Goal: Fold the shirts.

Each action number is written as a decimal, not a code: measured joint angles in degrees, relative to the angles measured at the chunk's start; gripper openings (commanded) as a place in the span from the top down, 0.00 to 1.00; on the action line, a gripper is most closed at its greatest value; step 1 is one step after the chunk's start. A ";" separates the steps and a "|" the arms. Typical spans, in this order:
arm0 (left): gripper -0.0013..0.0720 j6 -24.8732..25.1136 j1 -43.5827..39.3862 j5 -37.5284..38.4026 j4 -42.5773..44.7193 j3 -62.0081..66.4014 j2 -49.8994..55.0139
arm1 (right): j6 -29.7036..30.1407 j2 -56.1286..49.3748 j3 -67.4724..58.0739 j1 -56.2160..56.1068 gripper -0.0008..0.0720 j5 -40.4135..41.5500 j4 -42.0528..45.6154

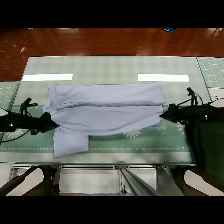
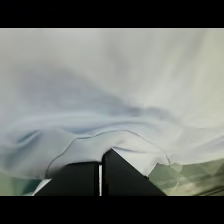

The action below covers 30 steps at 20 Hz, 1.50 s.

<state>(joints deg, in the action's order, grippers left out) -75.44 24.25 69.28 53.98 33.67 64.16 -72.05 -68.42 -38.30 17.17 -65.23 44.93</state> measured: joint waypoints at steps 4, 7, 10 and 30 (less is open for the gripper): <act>0.95 0.00 -0.04 0.13 -3.19 9.70 5.46 | -0.90 -2.99 -7.61 -0.35 0.96 0.48 -0.13; 0.95 0.00 -1.36 0.28 -6.95 18.16 11.45 | -1.18 -6.56 -12.44 -0.42 0.96 0.98 -0.44; 0.95 -0.39 -4.31 0.35 -8.68 26.91 18.12 | -1.29 -10.56 -16.00 -0.48 0.96 1.99 -1.53; 0.29 -2.99 -11.08 -0.26 -9.84 58.01 45.03 | -0.63 -28.87 -31.36 -3.72 0.42 9.16 -7.37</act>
<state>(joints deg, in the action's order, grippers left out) -78.43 13.17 69.01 44.14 91.68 109.19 -72.69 -97.30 -69.67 13.45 -56.07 37.56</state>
